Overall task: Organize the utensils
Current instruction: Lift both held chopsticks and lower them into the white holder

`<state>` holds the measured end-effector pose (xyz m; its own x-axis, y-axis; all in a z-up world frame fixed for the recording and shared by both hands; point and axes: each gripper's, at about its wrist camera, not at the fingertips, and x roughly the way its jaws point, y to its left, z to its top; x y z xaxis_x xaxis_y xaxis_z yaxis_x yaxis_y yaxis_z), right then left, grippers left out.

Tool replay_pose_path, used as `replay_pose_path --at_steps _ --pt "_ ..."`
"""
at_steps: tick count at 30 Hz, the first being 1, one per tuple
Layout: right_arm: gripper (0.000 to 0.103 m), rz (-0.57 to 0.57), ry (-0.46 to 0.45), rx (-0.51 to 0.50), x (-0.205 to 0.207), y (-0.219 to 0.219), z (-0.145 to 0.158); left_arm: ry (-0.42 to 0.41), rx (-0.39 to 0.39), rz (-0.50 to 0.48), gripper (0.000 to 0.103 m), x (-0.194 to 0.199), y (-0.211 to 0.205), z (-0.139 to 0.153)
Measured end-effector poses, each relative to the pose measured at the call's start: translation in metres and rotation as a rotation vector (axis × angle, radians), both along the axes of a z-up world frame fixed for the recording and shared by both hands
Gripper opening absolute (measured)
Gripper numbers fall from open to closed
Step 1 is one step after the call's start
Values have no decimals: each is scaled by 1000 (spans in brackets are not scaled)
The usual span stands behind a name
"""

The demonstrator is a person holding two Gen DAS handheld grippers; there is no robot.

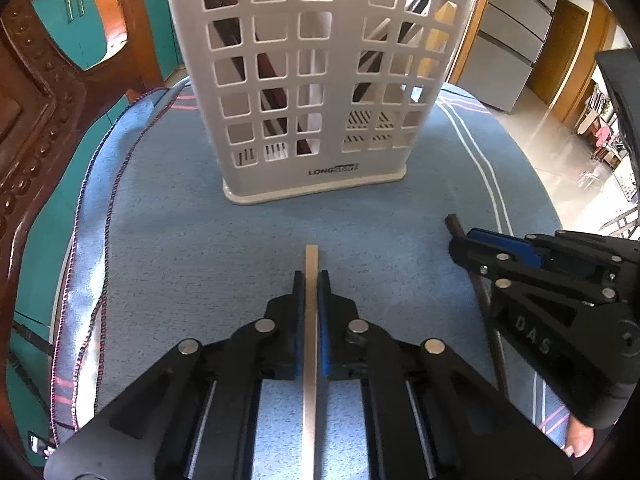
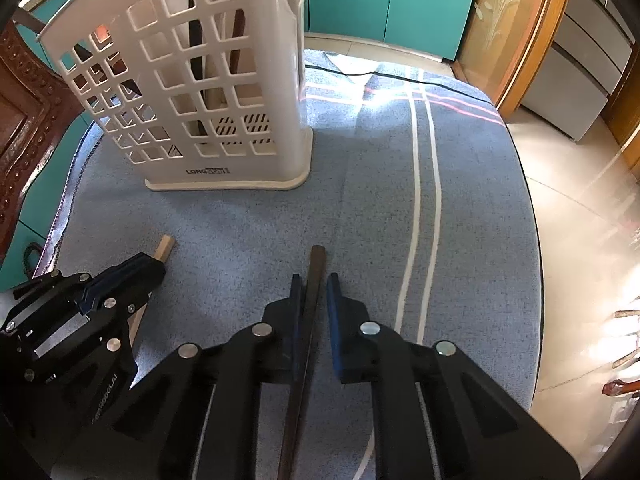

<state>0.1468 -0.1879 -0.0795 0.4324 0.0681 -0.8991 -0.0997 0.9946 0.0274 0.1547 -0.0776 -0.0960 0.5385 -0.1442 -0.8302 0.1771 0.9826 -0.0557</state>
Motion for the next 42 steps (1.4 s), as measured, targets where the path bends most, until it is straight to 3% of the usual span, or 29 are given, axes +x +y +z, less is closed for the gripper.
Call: replay_pose_path --at_steps 7,12,14,15,20,24,28,34,42 --pt "14 7 4 -16 0 -1 0 11 37 8 10 0 10 -1" --pt "14 10 11 -26 5 3 0 17 80 20 21 -1 10 1" --pt "13 19 7 -36 5 6 -1 15 79 13 18 -1 11 0" --pt "9 22 5 -33 4 8 -2 15 68 6 8 -1 11 0" --pt "7 17 -18 47 0 3 6 -6 39 22 7 -5 19 10" --pt "7 32 -124 122 -17 -5 50 -105 -59 42 7 -22 39 54" --pt "7 67 -246 216 -47 -19 106 -269 -186 84 7 -55 71 116" --pt "7 71 -447 314 -90 -41 183 -590 -377 186 7 -106 117 196" --pt "7 -18 -720 388 -95 -49 268 -886 -573 388 7 -119 154 251"
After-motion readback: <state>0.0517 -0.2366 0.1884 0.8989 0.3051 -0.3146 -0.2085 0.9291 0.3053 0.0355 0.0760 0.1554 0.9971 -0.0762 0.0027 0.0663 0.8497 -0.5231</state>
